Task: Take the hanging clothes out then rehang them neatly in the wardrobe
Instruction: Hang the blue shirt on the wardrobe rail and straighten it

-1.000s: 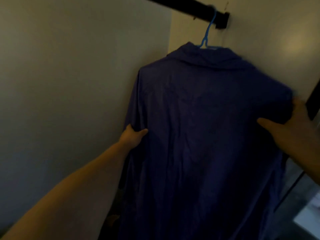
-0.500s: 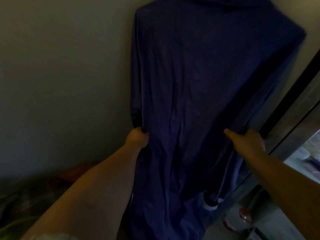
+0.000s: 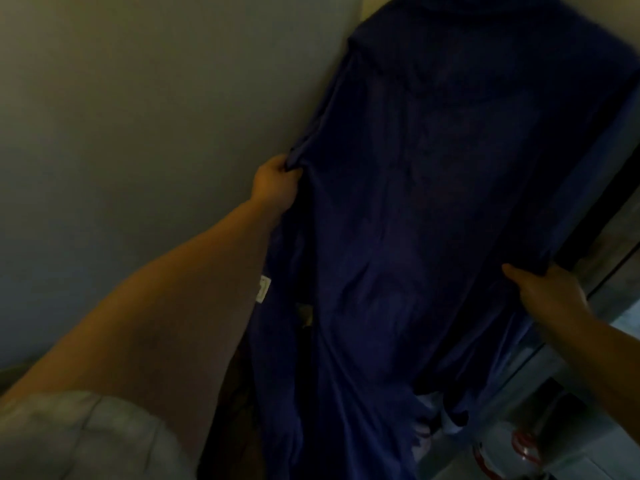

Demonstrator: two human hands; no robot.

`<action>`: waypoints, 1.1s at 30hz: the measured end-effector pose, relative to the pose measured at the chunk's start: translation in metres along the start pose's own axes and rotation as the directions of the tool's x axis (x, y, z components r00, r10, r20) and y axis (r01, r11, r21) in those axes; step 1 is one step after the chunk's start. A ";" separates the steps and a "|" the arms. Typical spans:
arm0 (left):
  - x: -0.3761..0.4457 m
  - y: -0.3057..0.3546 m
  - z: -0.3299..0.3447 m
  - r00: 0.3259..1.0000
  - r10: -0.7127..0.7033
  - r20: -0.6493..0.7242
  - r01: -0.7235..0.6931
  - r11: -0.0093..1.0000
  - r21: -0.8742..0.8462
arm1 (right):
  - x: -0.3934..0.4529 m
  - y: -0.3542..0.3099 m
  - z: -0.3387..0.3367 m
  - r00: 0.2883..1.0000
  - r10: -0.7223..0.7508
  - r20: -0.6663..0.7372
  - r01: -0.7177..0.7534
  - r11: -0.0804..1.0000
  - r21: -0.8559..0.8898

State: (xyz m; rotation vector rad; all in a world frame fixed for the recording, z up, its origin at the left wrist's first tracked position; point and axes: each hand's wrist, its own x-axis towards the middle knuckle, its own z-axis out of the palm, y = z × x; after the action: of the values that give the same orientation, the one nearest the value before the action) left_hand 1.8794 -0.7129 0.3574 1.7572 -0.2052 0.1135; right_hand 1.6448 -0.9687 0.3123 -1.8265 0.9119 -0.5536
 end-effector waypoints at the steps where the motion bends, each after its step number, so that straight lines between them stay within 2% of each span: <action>1: 0.003 0.001 0.005 1.000 0.008 0.019 -0.007 1.000 -0.028 | 0.002 0.001 -0.001 1.000 0.000 0.003 0.000 1.000 0.007; 3: 0.004 -0.015 0.014 0.995 -0.042 0.091 0.043 0.999 -0.008 | 0.005 0.004 0.001 0.999 0.009 0.032 -0.009 1.000 0.010; 6: -0.013 -0.076 0.018 0.954 -0.248 0.168 0.203 0.948 0.246 | 0.006 0.015 0.008 0.996 0.031 0.079 -0.031 1.000 0.003; 8: -0.030 -0.117 0.013 0.918 -0.355 0.178 0.269 0.885 0.380 | 0.006 0.023 0.012 0.996 0.043 0.076 -0.045 0.999 0.028; 10: -0.039 -0.146 0.006 0.906 -0.391 0.162 0.286 0.848 0.447 | 0.006 0.031 0.016 0.997 0.045 0.055 -0.049 0.996 0.081; 12: -0.044 -0.158 -0.003 0.900 -0.401 0.168 0.303 0.855 0.420 | 0.004 0.043 0.023 0.997 0.064 0.052 -0.069 0.993 0.096; 15: -0.051 -0.162 -0.015 0.911 -0.378 0.165 0.327 0.906 0.270 | 0.000 0.069 0.037 0.988 0.107 0.111 -0.111 0.993 0.026; 17: -0.054 -0.163 -0.020 0.919 -0.366 0.143 0.321 0.910 0.262 | -0.002 0.085 0.049 0.975 0.165 0.150 -0.166 0.986 -0.007; 19: -0.059 -0.165 -0.020 0.905 -0.376 0.197 0.328 0.914 0.238 | -0.002 0.098 0.061 0.959 0.222 0.174 -0.220 0.975 -0.028; 24: -0.059 -0.200 -0.005 0.873 -0.375 0.311 0.246 0.890 0.383 | 0.001 0.123 0.092 0.943 0.292 0.163 -0.288 0.957 -0.047; 28: -0.064 -0.208 0.014 0.865 -0.380 0.328 0.303 0.916 0.263 | 0.008 0.154 0.112 0.913 0.375 0.162 -0.368 0.927 -0.076; 31: -0.063 -0.223 0.028 0.835 -0.379 0.398 0.286 0.918 0.274 | 0.013 0.162 0.126 0.910 0.382 0.163 -0.378 0.924 -0.054; 33: -0.064 -0.230 0.035 0.854 -0.399 0.334 0.331 0.912 0.242 | 0.014 0.163 0.136 0.919 0.370 0.133 -0.370 0.929 -0.028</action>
State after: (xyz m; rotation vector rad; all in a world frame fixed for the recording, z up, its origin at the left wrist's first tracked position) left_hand 1.8618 -0.7002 0.1167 1.9532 -0.1350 -0.5063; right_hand 1.6945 -0.9410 0.1071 -1.6153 1.1292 -0.1871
